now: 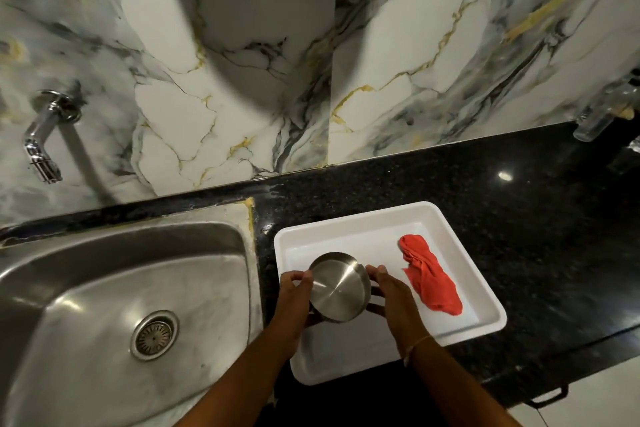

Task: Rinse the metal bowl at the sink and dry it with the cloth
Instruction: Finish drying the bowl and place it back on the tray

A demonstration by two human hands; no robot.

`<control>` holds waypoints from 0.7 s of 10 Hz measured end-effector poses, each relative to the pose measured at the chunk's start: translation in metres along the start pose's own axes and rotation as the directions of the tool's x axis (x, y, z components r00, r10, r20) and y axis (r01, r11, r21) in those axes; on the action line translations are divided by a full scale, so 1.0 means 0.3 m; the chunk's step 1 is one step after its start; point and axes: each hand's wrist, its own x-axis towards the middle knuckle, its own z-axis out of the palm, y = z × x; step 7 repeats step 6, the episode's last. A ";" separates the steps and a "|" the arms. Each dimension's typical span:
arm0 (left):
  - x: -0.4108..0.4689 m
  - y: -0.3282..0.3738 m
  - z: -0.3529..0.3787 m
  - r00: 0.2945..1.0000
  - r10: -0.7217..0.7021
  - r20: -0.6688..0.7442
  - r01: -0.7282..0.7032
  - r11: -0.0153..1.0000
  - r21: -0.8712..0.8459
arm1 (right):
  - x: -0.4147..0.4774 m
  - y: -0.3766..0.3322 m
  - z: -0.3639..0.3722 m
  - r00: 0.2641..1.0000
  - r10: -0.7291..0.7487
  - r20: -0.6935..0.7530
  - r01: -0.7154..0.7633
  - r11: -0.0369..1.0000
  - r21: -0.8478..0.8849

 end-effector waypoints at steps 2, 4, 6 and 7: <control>0.063 -0.007 0.045 0.998 0.036 -0.042 -0.023 0.957 0.290 | 0.059 0.044 0.009 0.995 0.064 -0.078 -0.062 0.998 0.027; 0.095 0.006 0.065 0.998 -0.011 -0.055 0.037 0.870 0.492 | 0.100 0.116 0.014 0.984 0.103 -0.144 -0.102 0.995 0.017; 0.103 0.018 0.061 0.999 0.030 -0.039 0.000 0.792 0.610 | 0.108 0.091 0.027 0.981 0.122 -0.152 -0.131 0.990 -0.053; 0.103 0.018 0.061 0.999 0.030 -0.039 0.000 0.792 0.610 | 0.108 0.091 0.027 0.981 0.122 -0.152 -0.131 0.990 -0.053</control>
